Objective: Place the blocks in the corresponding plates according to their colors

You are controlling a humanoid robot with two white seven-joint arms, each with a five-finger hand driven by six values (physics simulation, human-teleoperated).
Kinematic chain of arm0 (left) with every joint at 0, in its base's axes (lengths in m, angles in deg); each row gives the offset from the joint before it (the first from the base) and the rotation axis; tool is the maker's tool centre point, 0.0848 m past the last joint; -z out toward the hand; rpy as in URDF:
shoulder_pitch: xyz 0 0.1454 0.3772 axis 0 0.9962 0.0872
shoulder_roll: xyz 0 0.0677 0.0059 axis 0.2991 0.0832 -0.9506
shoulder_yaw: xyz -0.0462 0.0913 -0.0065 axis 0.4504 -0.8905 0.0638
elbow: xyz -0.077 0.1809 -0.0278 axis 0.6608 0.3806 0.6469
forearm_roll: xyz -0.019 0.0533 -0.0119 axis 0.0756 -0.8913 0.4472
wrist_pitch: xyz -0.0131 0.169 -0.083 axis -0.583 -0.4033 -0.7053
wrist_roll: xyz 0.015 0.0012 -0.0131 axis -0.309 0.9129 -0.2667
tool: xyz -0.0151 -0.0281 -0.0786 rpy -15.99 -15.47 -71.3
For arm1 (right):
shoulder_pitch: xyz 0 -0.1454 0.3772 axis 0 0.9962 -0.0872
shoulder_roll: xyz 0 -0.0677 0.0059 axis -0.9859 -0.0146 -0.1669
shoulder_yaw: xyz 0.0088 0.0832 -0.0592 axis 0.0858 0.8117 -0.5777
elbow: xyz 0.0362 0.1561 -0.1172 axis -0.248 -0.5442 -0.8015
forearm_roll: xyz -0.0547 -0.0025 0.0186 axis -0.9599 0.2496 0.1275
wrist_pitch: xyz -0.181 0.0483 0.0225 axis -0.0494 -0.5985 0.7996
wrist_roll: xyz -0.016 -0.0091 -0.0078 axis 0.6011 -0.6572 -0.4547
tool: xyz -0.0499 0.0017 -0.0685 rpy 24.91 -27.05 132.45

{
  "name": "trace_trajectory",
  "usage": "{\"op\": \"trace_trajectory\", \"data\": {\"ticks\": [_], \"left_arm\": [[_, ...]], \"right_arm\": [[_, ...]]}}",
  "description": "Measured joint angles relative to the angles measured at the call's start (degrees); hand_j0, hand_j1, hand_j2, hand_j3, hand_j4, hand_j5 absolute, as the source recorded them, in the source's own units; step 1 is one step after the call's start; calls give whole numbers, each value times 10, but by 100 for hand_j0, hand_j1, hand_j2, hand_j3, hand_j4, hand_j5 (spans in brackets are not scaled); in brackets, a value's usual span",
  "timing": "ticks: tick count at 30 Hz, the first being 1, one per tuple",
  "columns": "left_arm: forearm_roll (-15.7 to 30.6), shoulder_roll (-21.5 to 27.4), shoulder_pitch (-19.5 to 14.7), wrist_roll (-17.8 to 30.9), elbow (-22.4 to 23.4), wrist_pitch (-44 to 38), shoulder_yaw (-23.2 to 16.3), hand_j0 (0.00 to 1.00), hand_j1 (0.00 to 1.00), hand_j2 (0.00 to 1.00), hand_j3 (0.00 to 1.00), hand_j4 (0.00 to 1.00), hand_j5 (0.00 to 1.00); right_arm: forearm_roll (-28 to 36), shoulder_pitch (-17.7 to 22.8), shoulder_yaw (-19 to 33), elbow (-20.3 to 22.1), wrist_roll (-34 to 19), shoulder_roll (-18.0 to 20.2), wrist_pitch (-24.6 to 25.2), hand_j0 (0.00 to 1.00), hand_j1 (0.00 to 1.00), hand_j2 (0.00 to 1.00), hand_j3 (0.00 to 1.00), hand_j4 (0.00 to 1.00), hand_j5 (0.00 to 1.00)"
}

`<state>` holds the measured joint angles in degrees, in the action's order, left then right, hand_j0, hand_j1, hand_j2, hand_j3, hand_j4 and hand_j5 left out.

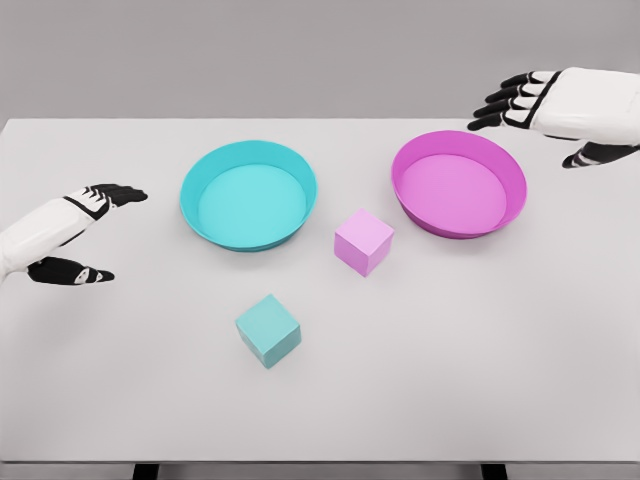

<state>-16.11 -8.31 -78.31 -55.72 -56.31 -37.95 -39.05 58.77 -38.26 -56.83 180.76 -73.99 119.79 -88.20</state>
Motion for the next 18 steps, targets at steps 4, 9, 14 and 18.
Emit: {"op": "trace_trajectory", "data": {"ticks": [4, 9, 14, 18], "left_arm": [[-1, 0, 0, 2, 0, 0, 0, 100, 100, 100, 100, 100, 100], [-2, 2, -9, 12, 2, 0, 0, 100, 100, 100, 100, 100, 100], [-4, 44, -102, 93, -5, 0, -3, 100, 100, 100, 100, 100, 100], [-7, 56, -199, 207, -31, 2, -22, 100, 100, 100, 100, 100, 100]], "right_arm": [[2, -3, 0, 4, 0, 3, 0, 100, 100, 100, 100, 100, 100], [39, -7, -16, 4, 0, 23, 0, 100, 100, 100, 100, 100, 100], [54, -25, -56, 54, 0, 28, 0, 100, 100, 100, 100, 100, 100], [55, -42, -94, 69, 0, 7, 0, 100, 100, 100, 100, 100, 100]]}}
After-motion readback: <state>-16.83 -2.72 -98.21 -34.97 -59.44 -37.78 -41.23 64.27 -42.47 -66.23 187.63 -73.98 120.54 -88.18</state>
